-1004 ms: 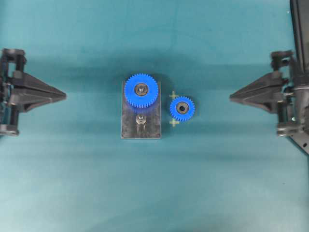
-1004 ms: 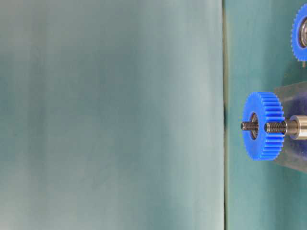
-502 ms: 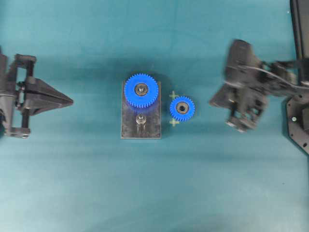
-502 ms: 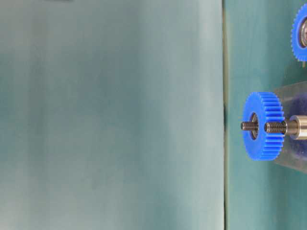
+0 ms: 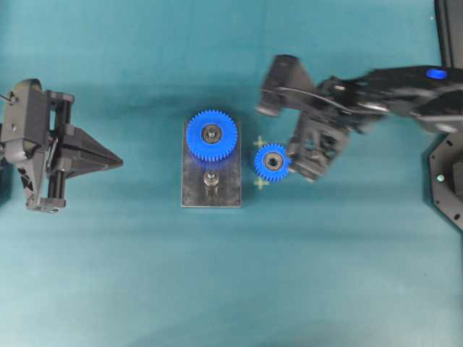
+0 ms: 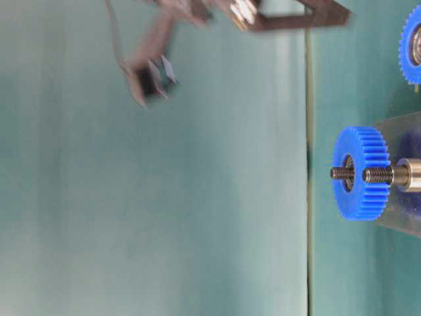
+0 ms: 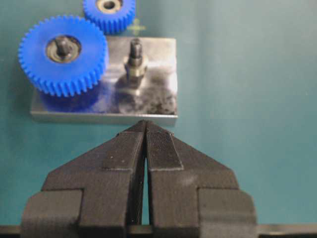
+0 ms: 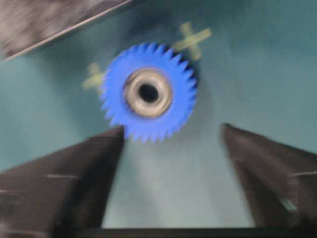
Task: Fit the small gear onto the shaft.
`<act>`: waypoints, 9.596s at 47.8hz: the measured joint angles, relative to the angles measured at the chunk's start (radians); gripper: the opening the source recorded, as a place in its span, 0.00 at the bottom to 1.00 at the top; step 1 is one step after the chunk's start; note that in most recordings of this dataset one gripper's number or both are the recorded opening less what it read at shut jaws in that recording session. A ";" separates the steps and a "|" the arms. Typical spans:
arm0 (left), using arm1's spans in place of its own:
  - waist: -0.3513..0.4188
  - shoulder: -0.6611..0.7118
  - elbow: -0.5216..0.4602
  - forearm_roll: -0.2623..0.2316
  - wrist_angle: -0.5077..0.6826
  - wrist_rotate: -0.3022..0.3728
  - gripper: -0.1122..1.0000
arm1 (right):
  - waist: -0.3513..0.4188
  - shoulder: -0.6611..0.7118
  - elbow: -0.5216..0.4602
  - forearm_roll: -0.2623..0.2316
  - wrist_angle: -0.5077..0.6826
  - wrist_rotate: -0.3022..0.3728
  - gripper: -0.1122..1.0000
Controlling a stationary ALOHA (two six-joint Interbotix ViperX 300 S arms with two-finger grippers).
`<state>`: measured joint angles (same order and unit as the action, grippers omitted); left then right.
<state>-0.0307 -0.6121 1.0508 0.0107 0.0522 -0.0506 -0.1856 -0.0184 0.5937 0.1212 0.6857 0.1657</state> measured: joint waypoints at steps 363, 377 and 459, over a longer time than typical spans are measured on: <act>-0.002 0.009 0.028 0.000 -0.083 -0.035 0.10 | 0.100 0.331 -0.534 -0.041 0.302 0.132 0.08; -0.002 0.009 0.028 -0.002 -0.083 -0.035 0.10 | 0.172 0.241 -0.400 0.008 0.314 0.176 0.08; -0.002 0.011 0.028 0.000 -0.132 -0.034 0.10 | 0.186 0.078 -0.249 -0.046 0.103 0.210 0.08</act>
<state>-0.0322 -0.6013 1.0784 0.0107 -0.0798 -0.0844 0.0000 0.0598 0.3451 0.0752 0.7885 0.3758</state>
